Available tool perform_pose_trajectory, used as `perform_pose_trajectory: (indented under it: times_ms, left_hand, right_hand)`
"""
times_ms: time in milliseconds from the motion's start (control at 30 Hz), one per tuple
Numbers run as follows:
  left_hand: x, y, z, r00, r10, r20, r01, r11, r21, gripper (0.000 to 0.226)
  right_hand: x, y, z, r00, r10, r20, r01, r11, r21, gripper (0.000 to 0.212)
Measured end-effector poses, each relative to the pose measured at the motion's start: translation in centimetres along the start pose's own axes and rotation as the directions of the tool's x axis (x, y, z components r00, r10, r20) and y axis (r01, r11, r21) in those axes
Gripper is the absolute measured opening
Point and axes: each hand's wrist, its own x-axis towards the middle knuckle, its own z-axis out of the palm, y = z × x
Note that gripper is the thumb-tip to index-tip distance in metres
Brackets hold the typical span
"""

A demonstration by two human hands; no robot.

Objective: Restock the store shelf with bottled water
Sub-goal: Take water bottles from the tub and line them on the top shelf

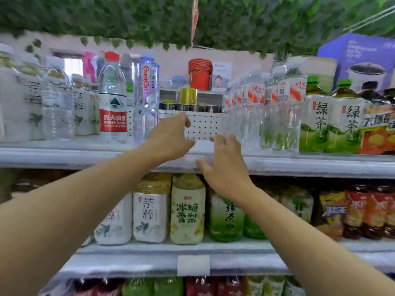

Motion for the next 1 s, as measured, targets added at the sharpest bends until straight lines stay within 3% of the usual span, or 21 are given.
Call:
perform_pose_trajectory:
  times_ms: [167, 367, 667, 833, 1000]
  left_hand:
    - [-7.2, -2.1, -0.2, 0.983, -0.178, -0.053, 0.181, 0.983, 0.043, 0.037]
    - [-17.9, -6.5, 0.6, 0.923, -0.384, -0.024, 0.384, 0.913, 0.136, 0.041]
    - [-34.5, -14.4, 1.5, 0.681, -0.724, 0.111, 0.689, 0.685, 0.237, 0.042]
    - [-42.6, -18.7, 1.6, 0.547, -0.823, 0.152, 0.785, 0.567, 0.250, 0.044]
    - [-51.5, -23.4, 2.0, 0.415, -0.884, 0.216, 0.846, 0.462, 0.265, 0.045]
  right_hand:
    - [-4.5, -0.8, 3.1, 0.988, -0.134, 0.075, 0.125, 0.985, 0.116, 0.057]
    - [-11.2, -2.9, 7.4, 0.950, -0.310, 0.038, 0.292, 0.925, 0.241, 0.050]
    - [-23.4, -7.5, 16.3, 0.768, -0.491, 0.411, 0.334, 0.855, 0.398, 0.055]
    - [-29.4, -9.9, 21.0, 0.634, -0.518, 0.574, 0.293, 0.848, 0.441, 0.056]
    - [-36.2, -12.7, 26.0, 0.559, -0.493, 0.667, 0.231, 0.865, 0.445, 0.051]
